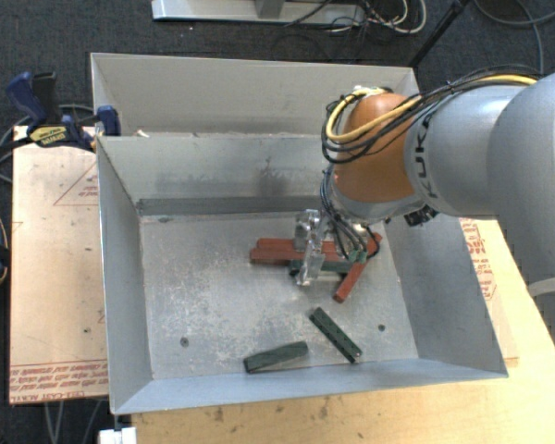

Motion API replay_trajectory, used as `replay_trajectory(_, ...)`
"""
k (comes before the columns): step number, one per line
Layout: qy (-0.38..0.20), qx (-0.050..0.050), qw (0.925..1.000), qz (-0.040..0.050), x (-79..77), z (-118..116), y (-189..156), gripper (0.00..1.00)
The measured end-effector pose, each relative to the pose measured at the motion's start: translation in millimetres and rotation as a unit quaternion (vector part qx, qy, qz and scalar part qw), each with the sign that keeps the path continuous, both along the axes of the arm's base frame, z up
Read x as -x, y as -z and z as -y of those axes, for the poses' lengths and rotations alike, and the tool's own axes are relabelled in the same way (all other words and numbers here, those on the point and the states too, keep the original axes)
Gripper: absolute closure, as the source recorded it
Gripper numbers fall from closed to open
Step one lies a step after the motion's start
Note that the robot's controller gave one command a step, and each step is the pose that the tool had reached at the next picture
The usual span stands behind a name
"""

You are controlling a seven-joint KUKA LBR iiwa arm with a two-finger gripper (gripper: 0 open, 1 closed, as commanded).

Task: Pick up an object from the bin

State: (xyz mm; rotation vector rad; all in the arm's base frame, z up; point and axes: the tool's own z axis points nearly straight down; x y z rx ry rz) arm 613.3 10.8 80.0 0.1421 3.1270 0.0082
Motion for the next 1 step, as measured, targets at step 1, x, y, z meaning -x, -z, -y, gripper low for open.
replay_trajectory(1,0.000,0.001,1.0000,-0.0059,3.2,0.6,-17.3,1.00)
